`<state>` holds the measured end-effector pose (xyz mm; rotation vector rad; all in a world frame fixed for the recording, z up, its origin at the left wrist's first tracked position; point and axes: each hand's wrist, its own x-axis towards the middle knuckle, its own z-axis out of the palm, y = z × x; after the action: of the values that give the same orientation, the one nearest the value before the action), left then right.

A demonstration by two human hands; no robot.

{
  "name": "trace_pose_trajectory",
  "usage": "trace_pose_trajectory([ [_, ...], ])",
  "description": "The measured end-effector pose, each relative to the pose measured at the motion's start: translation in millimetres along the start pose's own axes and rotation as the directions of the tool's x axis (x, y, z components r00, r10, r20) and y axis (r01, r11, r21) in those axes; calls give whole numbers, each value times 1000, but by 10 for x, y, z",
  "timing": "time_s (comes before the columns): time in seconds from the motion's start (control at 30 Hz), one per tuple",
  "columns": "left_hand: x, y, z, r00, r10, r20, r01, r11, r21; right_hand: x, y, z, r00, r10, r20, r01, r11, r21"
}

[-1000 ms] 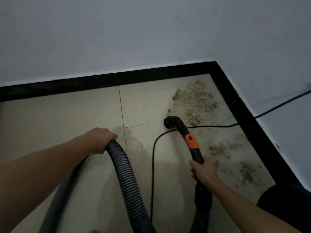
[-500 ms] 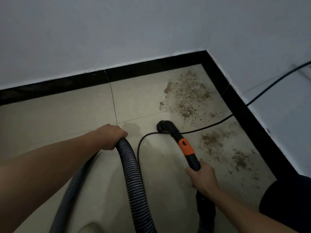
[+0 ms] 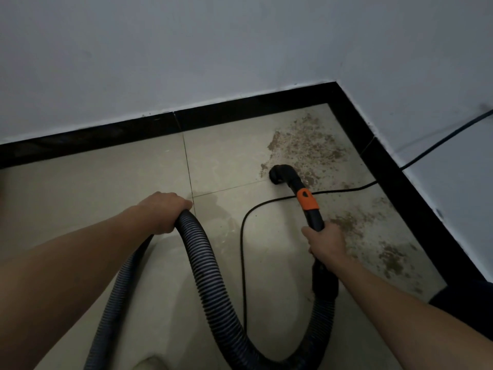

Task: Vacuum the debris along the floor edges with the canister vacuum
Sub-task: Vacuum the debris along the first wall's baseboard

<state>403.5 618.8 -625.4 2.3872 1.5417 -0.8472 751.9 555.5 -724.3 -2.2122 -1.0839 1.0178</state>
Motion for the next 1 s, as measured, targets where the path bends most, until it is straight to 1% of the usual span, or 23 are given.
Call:
trace_pose_trajectory([
  [0.17,-15,9,7,1000,6,5,-6,1000,-2,78,-173,155,992,-85,90,93,991,-92],
  [0.3,-29,-22,-15,1000,-5,-4,4,999,-38,183,-285,232,996,-79,50,85,987,-137],
  [0.4,-37,-89,-35,999,-25,-28,22,997,-73,331,-358,246,999,-50,-14,47,987,-154],
  [0.5,-25,-143,-53,997,-53,-61,46,993,-112,545,-430,217,997,-15,-73,6,991,-132],
  [0.63,16,-207,-56,993,-79,-86,64,985,-161,841,-537,227,995,29,-90,-35,997,-66],
  [0.87,94,-295,-29,987,-117,-108,86,963,-254,1380,-816,262,989,47,-143,-41,998,41],
  [1.0,113,-338,38,981,-146,-128,103,949,-297,1672,-985,250,991,57,-121,-49,996,68],
])
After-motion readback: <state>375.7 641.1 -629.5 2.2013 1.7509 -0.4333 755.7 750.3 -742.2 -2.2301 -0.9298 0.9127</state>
